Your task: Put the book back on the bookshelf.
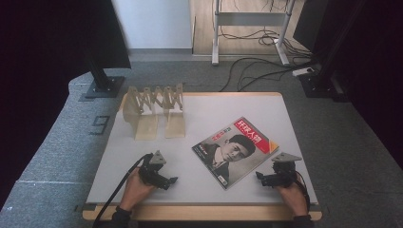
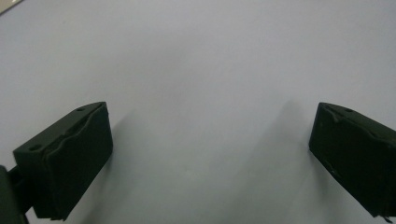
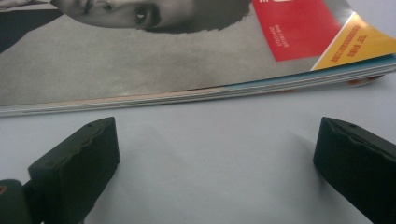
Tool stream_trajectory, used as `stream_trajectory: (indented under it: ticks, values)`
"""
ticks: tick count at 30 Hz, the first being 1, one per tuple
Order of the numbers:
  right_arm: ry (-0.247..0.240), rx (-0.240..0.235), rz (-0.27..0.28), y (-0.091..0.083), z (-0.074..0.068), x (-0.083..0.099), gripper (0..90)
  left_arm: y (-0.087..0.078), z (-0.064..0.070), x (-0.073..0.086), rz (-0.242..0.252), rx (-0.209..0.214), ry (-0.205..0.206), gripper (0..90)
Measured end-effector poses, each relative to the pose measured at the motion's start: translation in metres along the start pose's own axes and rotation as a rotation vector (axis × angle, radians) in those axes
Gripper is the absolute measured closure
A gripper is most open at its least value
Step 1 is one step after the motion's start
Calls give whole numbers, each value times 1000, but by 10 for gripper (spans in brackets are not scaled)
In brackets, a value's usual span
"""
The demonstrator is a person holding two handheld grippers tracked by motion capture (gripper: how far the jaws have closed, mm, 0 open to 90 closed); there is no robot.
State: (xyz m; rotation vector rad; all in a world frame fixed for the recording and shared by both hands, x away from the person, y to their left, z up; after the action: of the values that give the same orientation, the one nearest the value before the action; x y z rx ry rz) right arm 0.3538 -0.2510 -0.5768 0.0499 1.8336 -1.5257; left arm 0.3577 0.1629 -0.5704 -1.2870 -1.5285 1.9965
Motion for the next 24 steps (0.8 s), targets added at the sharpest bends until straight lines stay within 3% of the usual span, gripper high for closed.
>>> stream_trajectory:
  ticks: [6,13,24]
  values:
    - [6,7,27,-7,6,-4,0,2,5,-20,49,47,-1,0]
    - [0,14,44,-8,12,-9,0,10,7,-44,35,25,53,0]
    - [-19,32,73,-6,22,-28,0,13,2,-83,40,16,98,0]
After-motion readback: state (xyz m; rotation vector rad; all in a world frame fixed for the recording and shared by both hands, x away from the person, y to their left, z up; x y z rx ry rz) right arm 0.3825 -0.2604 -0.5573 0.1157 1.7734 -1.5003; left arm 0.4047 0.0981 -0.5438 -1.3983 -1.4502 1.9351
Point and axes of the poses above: each handheld gripper's, and its own axes: y roughly forward along the jaws, x roughly out of its underside, z roughly to its right, the point moved 6 cm from there along y, roughly forward along the jaws, and after that the axes turned 13 degrees about -z, right-handed, at the moved point
